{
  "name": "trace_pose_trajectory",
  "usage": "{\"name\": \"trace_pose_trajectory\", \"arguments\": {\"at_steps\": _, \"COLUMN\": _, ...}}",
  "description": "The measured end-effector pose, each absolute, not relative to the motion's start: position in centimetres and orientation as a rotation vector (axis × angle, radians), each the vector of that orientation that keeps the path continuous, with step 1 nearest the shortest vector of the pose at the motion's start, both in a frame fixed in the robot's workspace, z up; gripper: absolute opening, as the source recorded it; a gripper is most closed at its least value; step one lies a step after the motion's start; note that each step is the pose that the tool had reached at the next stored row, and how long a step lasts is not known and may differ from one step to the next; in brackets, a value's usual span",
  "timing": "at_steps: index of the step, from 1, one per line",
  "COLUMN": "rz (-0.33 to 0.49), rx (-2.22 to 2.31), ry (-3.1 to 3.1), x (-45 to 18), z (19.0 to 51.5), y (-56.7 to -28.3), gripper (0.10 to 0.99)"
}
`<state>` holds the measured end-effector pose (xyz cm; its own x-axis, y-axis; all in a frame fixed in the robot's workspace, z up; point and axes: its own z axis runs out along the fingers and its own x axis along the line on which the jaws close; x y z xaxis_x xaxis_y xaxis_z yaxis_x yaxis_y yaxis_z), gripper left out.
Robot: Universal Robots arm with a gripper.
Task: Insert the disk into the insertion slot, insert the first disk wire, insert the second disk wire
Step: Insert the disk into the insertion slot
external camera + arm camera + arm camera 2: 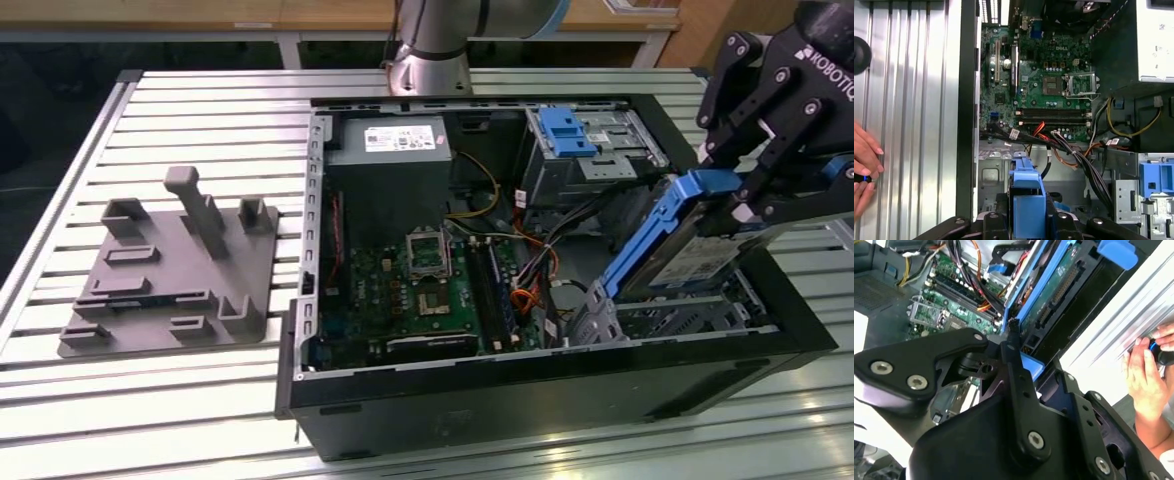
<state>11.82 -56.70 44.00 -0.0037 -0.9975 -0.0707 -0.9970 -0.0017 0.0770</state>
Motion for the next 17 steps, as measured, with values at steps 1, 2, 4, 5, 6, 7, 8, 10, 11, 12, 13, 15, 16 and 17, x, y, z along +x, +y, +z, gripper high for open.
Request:
{"name": "trace_pose_trajectory", "arguments": {"at_steps": 1, "rz": -0.168, "rx": 2.212, "ry": -2.215, "x": 11.82, "z": 44.18, "y": -56.7, "gripper": 0.365}}
{"name": "trace_pose_trajectory", "arguments": {"at_steps": 2, "rz": -0.171, "rx": 2.21, "ry": -2.213, "x": 11.82, "z": 44.26, "y": -56.7, "gripper": 0.365}}
{"name": "trace_pose_trajectory", "arguments": {"at_steps": 4, "rz": -0.178, "rx": 2.206, "ry": -2.21, "x": 11.82, "z": 44.28, "y": -56.69, "gripper": 0.365}}
{"name": "trace_pose_trajectory", "arguments": {"at_steps": 5, "rz": -0.18, "rx": 2.204, "ry": -2.21, "x": 11.83, "z": 44.29, "y": -56.69, "gripper": 0.365}}
{"name": "trace_pose_trajectory", "arguments": {"at_steps": 6, "rz": -0.182, "rx": 2.202, "ry": -2.21, "x": 11.84, "z": 44.28, "y": -56.69, "gripper": 0.365}}
{"name": "trace_pose_trajectory", "arguments": {"at_steps": 7, "rz": -0.183, "rx": 2.201, "ry": -2.21, "x": 11.87, "z": 44.25, "y": -56.69, "gripper": 0.365}}
{"name": "trace_pose_trajectory", "arguments": {"at_steps": 8, "rz": -0.183, "rx": 2.201, "ry": -2.21, "x": 11.89, "z": 44.22, "y": -56.69, "gripper": 0.365}}
{"name": "trace_pose_trajectory", "arguments": {"at_steps": 10, "rz": -0.185, "rx": 2.201, "ry": -2.21, "x": 11.94, "z": 44.01, "y": -56.7, "gripper": 0.365}}
{"name": "trace_pose_trajectory", "arguments": {"at_steps": 11, "rz": -0.184, "rx": 2.2, "ry": -2.21, "x": 11.97, "z": 43.93, "y": -56.69, "gripper": 0.365}}
{"name": "trace_pose_trajectory", "arguments": {"at_steps": 12, "rz": -0.184, "rx": 2.2, "ry": -2.21, "x": 12.0, "z": 43.85, "y": -56.69, "gripper": 0.365}}
{"name": "trace_pose_trajectory", "arguments": {"at_steps": 13, "rz": -0.184, "rx": 2.2, "ry": -2.21, "x": 12.02, "z": 43.77, "y": -56.69, "gripper": 0.365}}
{"name": "trace_pose_trajectory", "arguments": {"at_steps": 15, "rz": -0.186, "rx": 2.199, "ry": -2.209, "x": 12.08, "z": 43.64, "y": -56.69, "gripper": 0.365}}
{"name": "trace_pose_trajectory", "arguments": {"at_steps": 16, "rz": -0.186, "rx": 2.199, "ry": -2.209, "x": 12.11, "z": 43.59, "y": -56.69, "gripper": 0.365}}
{"name": "trace_pose_trajectory", "arguments": {"at_steps": 17, "rz": -0.187, "rx": 2.198, "ry": -2.209, "x": 12.14, "z": 43.53, "y": -56.69, "gripper": 0.365}}
